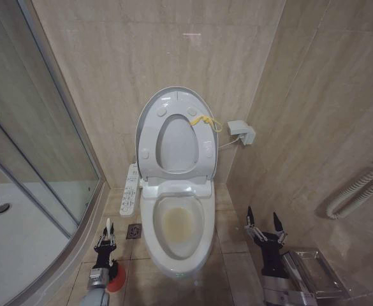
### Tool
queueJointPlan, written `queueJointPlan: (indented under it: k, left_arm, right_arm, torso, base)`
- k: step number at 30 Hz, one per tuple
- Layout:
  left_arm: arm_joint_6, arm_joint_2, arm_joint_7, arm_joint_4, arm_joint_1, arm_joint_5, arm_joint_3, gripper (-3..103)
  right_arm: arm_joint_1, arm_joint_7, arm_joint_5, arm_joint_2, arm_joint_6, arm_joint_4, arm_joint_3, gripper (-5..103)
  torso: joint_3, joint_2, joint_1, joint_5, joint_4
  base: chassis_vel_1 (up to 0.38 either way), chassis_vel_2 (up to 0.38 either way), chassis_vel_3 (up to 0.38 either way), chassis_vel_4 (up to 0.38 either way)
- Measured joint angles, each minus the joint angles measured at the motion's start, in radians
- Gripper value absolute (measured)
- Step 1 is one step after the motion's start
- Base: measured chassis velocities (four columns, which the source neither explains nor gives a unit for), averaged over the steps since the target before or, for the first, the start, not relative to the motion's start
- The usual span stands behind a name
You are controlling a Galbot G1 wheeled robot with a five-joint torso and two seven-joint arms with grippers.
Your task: Open the toilet lid, clean the toilet bowl with a toilet brush, close the toilet lid, and flush.
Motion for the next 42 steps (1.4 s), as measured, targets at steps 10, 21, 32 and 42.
queueJointPlan:
  k: [10,21,32,42]
  left_arm:
    - [0.014,0.001,0.005,0.073,-0.036,0.018,-0.009,19]
    - [0.086,0.005,-0.014,0.037,0.016,0.061,-0.001,19]
    - [0.096,0.023,-0.015,0.013,0.062,0.066,-0.003,19]
    - [0.079,0.014,0.003,0.036,0.039,0.069,-0.003,19]
  right_arm:
    - [-0.001,-0.001,0.0,0.002,0.0,0.007,0.001,100]
    - [-0.007,0.0,0.001,0.002,0.002,0.015,0.008,100]
    - [0.005,-0.005,0.016,0.009,0.002,0.015,0.011,100]
    - [0.003,-0.006,0.015,0.008,0.002,0.015,0.013,100]
  torso:
    - [0.0,0.0,0.0,0.0,0.0001]
    - [0.0,0.0,0.0,0.0001,0.0001]
    - [0.0,0.0,0.0,0.0,0.0001]
    - [0.0,0.0,0.0,0.0,0.0]
  base:
    - [0.0,0.0,0.0,0.0]
    - [0.0,0.0,0.0,0.0]
    - [0.0,0.0,0.0,0.0]
    - [0.0,0.0,0.0,0.0]
